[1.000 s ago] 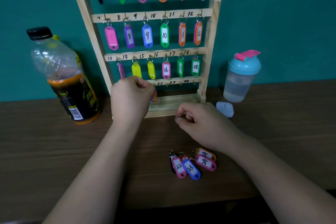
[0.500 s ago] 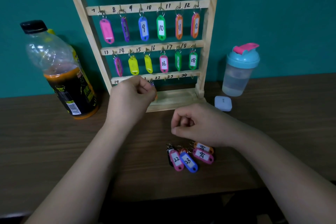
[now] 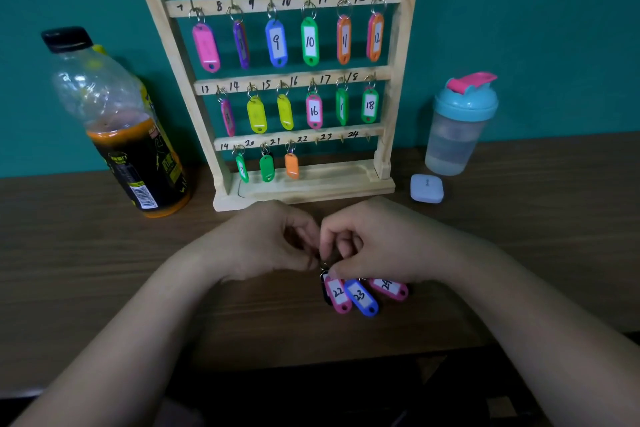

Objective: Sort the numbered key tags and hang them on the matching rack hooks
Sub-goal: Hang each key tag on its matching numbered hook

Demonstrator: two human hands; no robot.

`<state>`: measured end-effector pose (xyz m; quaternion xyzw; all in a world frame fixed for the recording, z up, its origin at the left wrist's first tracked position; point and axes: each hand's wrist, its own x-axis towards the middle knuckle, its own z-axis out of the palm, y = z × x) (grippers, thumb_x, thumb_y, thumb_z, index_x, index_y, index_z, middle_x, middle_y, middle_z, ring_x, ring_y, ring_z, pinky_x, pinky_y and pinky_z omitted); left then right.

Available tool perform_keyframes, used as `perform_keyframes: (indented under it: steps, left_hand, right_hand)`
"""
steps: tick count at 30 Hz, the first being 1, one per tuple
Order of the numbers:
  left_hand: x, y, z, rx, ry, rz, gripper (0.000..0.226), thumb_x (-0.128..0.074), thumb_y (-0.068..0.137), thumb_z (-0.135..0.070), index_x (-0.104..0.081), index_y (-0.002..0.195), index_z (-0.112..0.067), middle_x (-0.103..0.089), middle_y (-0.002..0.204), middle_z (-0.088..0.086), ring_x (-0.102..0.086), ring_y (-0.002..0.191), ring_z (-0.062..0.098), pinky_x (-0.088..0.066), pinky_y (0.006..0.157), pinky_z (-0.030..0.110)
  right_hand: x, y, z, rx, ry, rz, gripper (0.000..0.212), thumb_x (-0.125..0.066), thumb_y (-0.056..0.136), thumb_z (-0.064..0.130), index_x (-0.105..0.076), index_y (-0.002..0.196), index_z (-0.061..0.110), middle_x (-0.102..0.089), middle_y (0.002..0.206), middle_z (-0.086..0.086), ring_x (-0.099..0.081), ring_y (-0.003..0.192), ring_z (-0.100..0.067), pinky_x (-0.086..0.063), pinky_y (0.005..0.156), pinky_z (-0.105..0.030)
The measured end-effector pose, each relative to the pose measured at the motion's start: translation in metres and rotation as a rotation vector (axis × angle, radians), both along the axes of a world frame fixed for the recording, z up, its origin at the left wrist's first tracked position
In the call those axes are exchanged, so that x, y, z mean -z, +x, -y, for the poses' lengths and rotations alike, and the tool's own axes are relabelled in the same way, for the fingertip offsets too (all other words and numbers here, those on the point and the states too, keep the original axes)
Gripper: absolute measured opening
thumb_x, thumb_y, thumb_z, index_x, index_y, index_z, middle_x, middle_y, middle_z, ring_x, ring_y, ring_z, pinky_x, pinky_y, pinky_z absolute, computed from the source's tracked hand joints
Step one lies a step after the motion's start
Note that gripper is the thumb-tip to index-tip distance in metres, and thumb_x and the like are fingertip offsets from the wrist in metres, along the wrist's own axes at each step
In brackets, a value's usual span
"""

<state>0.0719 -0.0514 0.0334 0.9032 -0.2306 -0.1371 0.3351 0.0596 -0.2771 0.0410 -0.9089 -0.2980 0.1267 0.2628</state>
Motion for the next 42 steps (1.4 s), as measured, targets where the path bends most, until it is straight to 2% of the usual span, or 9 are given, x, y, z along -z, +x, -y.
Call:
perform_keyframes:
  steps: [3,8,15,23,26,29,34,39,42]
  left_hand:
    - [0.001,-0.001,0.001,0.020,0.026,-0.012,0.017,-0.088,0.081,-0.018,-0.082,0.091,-0.031,-0.077,0.085,-0.014,-0.063,0.073,-0.006,-0.045,0.068,0.012]
    - [0.003,0.000,0.003,0.019,0.058,-0.018,0.016,-0.085,0.083,-0.022,-0.082,0.093,-0.035,-0.078,0.089,-0.014,-0.068,0.086,0.003,-0.055,0.082,0.027]
    - [0.004,0.003,0.002,0.057,0.032,-0.043,0.018,-0.089,0.081,-0.025,-0.080,0.095,-0.033,-0.076,0.094,-0.014,-0.065,0.082,-0.001,-0.049,0.079,0.026]
    - [0.008,0.006,0.001,0.093,-0.003,-0.060,0.013,-0.087,0.084,-0.019,-0.082,0.093,-0.028,-0.079,0.090,-0.011,-0.067,0.088,0.000,-0.051,0.085,0.025]
    - [0.007,0.006,-0.001,0.096,-0.052,-0.086,0.013,-0.086,0.086,-0.018,-0.081,0.094,-0.027,-0.078,0.090,-0.010,-0.064,0.084,-0.002,-0.047,0.080,0.020]
    - [0.003,0.006,-0.005,0.074,-0.107,-0.093,0.010,-0.085,0.088,-0.018,-0.080,0.095,-0.023,-0.077,0.090,-0.008,-0.060,0.079,-0.003,-0.042,0.073,0.014]
    - [-0.005,0.008,-0.012,0.045,-0.237,-0.115,0.005,-0.078,0.093,-0.014,-0.076,0.097,-0.014,-0.075,0.089,0.001,-0.062,0.081,0.008,-0.048,0.077,0.020]
    - [-0.011,0.013,-0.017,-0.067,-0.305,-0.001,0.009,-0.071,0.094,-0.004,-0.072,0.092,-0.013,-0.074,0.086,0.010,-0.066,0.081,0.027,-0.052,0.081,0.033]
    - [-0.015,0.018,-0.018,-0.152,-0.270,0.128,0.007,-0.073,0.094,-0.010,-0.073,0.090,-0.017,-0.074,0.088,0.007,-0.066,0.081,0.023,-0.052,0.076,0.031]
  right_hand:
    - [0.003,0.001,-0.003,-0.009,-0.019,0.017,0.018,-0.084,0.087,0.023,-0.074,0.099,0.031,-0.069,0.078,0.005,-0.063,0.069,-0.006,-0.045,0.058,-0.020]
    - [0.005,0.001,-0.006,-0.013,-0.059,0.010,0.010,-0.082,0.091,0.025,-0.074,0.093,0.031,-0.068,0.077,0.009,-0.062,0.069,-0.002,-0.041,0.058,-0.016]
    - [0.007,0.001,-0.007,0.001,-0.080,-0.033,0.014,-0.085,0.089,0.035,-0.074,0.096,0.030,-0.071,0.078,0.006,-0.066,0.069,-0.006,-0.047,0.059,-0.021]
    - [0.008,0.002,-0.007,0.003,-0.042,-0.035,0.005,-0.082,0.092,0.026,-0.078,0.091,0.028,-0.070,0.072,0.012,-0.064,0.068,0.002,-0.044,0.058,-0.014]
    - [0.008,0.005,-0.004,0.030,0.014,-0.045,0.007,-0.082,0.091,0.033,-0.078,0.089,0.029,-0.069,0.073,0.016,-0.062,0.068,0.001,-0.044,0.060,-0.017]
    - [0.004,0.007,0.000,0.046,0.075,-0.040,0.007,-0.080,0.093,0.038,-0.079,0.090,0.032,-0.070,0.080,0.019,-0.063,0.077,0.000,-0.052,0.068,-0.027]
    - [0.000,0.012,0.006,0.100,0.217,-0.023,0.005,-0.077,0.095,0.035,-0.080,0.092,0.032,-0.075,0.089,0.009,-0.068,0.086,-0.007,-0.059,0.082,-0.039]
    - [-0.002,0.018,0.008,0.193,0.330,0.088,0.006,-0.073,0.099,0.032,-0.079,0.098,0.030,-0.074,0.092,0.012,-0.066,0.090,-0.001,-0.054,0.080,-0.024]
    - [0.000,0.026,0.004,0.282,0.383,0.201,0.008,-0.070,0.101,0.031,-0.077,0.098,0.029,-0.072,0.090,0.014,-0.065,0.091,0.001,-0.050,0.078,-0.020]
